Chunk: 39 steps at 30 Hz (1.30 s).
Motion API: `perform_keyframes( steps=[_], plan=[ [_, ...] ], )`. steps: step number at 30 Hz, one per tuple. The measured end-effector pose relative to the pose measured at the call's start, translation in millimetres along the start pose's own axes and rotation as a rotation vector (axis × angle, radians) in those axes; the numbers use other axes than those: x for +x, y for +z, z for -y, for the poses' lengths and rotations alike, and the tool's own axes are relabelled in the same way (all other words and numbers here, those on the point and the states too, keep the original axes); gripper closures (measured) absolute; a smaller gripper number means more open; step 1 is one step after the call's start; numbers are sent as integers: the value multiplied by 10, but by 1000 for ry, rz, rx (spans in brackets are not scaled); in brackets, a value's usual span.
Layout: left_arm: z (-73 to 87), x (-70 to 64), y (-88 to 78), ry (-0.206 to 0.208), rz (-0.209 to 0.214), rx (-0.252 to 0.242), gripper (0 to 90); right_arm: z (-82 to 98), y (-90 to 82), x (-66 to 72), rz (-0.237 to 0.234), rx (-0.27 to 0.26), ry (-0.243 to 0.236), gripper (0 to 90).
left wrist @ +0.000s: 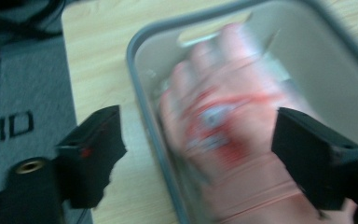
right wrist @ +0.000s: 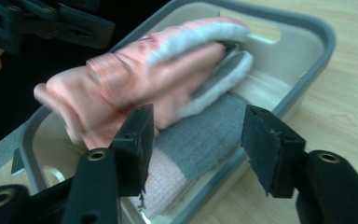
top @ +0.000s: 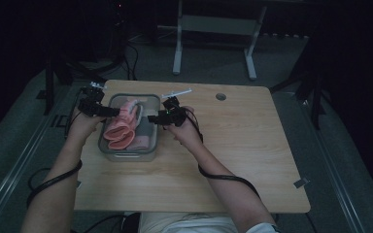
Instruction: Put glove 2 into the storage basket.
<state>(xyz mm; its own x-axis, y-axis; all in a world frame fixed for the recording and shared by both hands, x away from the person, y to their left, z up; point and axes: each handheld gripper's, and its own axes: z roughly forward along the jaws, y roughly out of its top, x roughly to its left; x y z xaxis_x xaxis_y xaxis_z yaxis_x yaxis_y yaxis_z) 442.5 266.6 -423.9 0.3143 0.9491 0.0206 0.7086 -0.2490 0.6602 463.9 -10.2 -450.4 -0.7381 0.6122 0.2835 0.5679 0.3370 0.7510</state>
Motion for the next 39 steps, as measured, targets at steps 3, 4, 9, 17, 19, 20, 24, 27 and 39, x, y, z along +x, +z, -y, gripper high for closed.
perform_keyframes(
  steps=[3,4,9,17,19,20,24,27,39],
  plan=[
    [-10,-82,-61,20,22,-30,134,5,-96,-7,-1,-19,-12,388],
    [-15,-133,-82,31,37,-40,121,7,-122,-7,-2,-24,-21,383],
    [-29,-465,-137,107,91,-95,79,17,-226,-14,-5,-47,-39,285],
    [-54,-1019,-168,219,169,-180,78,112,-481,-99,9,-78,-128,160],
    [-50,-1144,-168,242,180,-198,78,151,-530,-133,12,-78,-137,156],
    [-45,-1203,-169,248,191,-215,78,151,-530,-133,12,-78,-137,156],
    [-23,-1425,-144,284,228,-234,64,247,-646,-211,17,-78,-154,151],
    [-3,-1581,-96,319,257,-208,19,341,-769,-301,35,-76,-158,150],
    [109,-2046,87,398,344,-182,17,644,-1019,-568,88,-70,-154,146]
  ],
)
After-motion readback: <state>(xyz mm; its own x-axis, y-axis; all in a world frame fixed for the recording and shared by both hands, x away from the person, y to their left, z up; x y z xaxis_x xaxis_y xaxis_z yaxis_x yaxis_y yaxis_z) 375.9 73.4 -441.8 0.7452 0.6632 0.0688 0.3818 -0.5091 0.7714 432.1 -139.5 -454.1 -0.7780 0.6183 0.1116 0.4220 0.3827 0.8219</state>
